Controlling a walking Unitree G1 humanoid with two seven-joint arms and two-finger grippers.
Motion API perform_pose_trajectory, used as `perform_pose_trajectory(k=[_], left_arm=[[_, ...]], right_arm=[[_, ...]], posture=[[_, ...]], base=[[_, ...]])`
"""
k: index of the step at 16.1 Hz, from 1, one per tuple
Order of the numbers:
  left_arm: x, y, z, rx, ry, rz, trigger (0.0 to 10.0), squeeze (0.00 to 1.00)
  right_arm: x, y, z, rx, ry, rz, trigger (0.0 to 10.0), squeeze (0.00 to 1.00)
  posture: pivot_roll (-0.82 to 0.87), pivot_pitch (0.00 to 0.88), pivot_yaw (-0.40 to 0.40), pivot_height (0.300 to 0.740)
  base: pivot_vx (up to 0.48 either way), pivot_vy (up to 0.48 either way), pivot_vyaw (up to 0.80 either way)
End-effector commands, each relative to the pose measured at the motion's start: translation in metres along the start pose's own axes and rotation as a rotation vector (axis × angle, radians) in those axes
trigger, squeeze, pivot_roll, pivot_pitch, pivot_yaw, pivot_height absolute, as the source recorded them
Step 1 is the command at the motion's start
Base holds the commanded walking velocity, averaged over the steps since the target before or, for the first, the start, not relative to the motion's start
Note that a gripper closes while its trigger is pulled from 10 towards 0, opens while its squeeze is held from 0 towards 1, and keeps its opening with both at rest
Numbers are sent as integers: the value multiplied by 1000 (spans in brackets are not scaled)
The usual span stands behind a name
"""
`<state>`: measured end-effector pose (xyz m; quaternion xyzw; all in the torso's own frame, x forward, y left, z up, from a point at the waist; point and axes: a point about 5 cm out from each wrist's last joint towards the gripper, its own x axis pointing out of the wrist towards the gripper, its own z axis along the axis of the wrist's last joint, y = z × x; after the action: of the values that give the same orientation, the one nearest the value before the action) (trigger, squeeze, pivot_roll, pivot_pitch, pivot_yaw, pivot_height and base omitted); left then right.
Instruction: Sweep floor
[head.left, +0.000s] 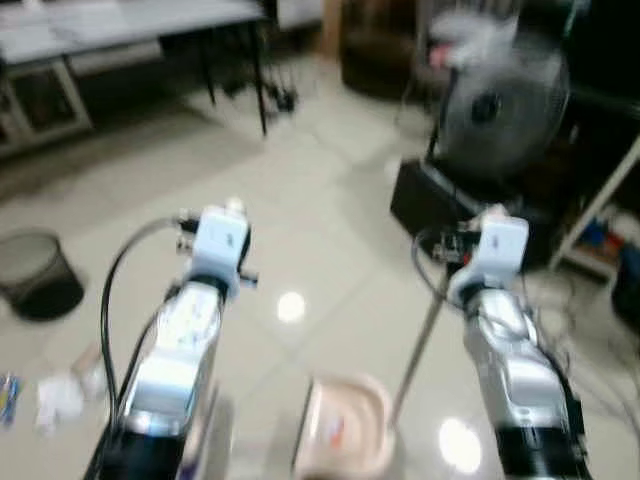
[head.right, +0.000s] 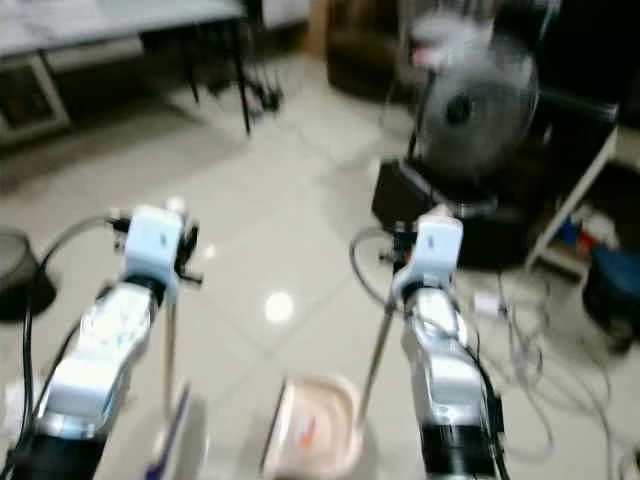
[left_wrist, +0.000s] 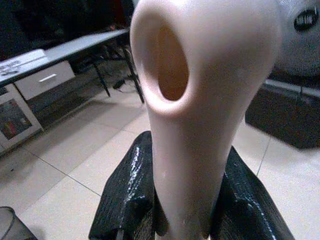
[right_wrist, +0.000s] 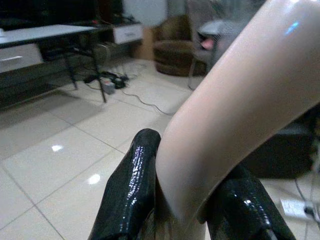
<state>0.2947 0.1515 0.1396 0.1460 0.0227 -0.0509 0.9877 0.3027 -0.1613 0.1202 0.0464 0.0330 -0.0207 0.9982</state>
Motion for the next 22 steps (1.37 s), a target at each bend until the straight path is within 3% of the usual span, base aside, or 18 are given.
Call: perform_pose_trajectory(k=[1, 5, 12, 16, 18, 19, 22], left_arm=[[0, 3, 10, 19, -48, 20, 10000, 0], [0, 6, 10, 16, -50, 47, 10000, 0], [-3, 8, 14, -3, -67, 44, 10000, 0], [-3, 10, 19, 14, -99, 50, 10000, 0], [-2, 10, 20, 16, -106, 44, 10000, 0], [-1, 9, 20, 19, -112, 38, 10000, 0], [0, 9, 22, 20, -121, 43, 10000, 0]], right_arm=[[2, 6, 10, 17, -36, 37, 10000, 0], [0, 17, 7, 38, -12, 112, 10000, 0], [-2, 23, 3, 59, 8, 154, 10000, 0], [-1, 18, 4, 69, -13, 82, 10000, 0], [1, 7, 6, 83, -30, -6, 10000, 0], [3, 1, 13, 35, -76, -59, 10000, 0], [3, -4, 24, 19, -155, -104, 10000, 0]], posture=[[-44, 0, -16, 740], [-43, 0, -16, 740], [-33, 0, -15, 740], [-31, 0, -6, 740], [-32, 0, 1, 740], [-34, 0, 3, 740], [-35, 0, 7, 740]], base=[[0, 0, 800], [0, 0, 800], [40, 0, 800], [301, 0, 523], [296, 0, 0], [296, 0, 0], [296, 0, 0]])
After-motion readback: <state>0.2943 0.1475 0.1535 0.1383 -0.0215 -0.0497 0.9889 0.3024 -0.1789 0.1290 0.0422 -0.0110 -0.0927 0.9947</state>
